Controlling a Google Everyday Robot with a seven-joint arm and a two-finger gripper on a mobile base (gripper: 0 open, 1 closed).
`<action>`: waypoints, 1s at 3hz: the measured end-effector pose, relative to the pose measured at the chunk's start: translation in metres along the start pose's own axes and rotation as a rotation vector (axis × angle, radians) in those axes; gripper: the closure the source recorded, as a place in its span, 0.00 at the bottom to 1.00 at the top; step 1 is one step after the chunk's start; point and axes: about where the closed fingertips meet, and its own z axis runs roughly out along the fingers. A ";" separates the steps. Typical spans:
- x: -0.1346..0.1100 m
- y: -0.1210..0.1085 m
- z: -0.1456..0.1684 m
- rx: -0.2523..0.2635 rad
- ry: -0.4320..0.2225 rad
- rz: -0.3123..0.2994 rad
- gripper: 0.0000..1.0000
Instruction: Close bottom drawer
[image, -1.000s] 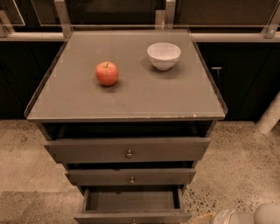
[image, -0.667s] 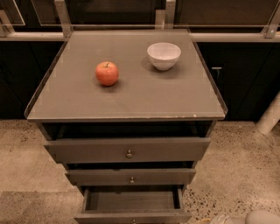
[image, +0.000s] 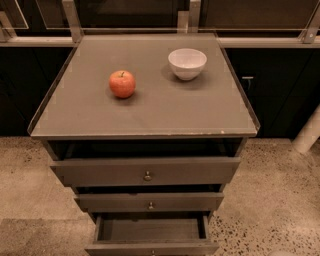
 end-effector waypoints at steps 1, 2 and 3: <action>0.000 0.000 0.000 0.000 0.000 0.000 1.00; -0.010 -0.019 0.009 -0.009 -0.037 0.036 1.00; -0.057 -0.052 0.024 -0.005 -0.130 0.046 1.00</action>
Offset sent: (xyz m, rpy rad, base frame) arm 0.0529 -0.0213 -0.0294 0.0808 -0.0166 -0.1161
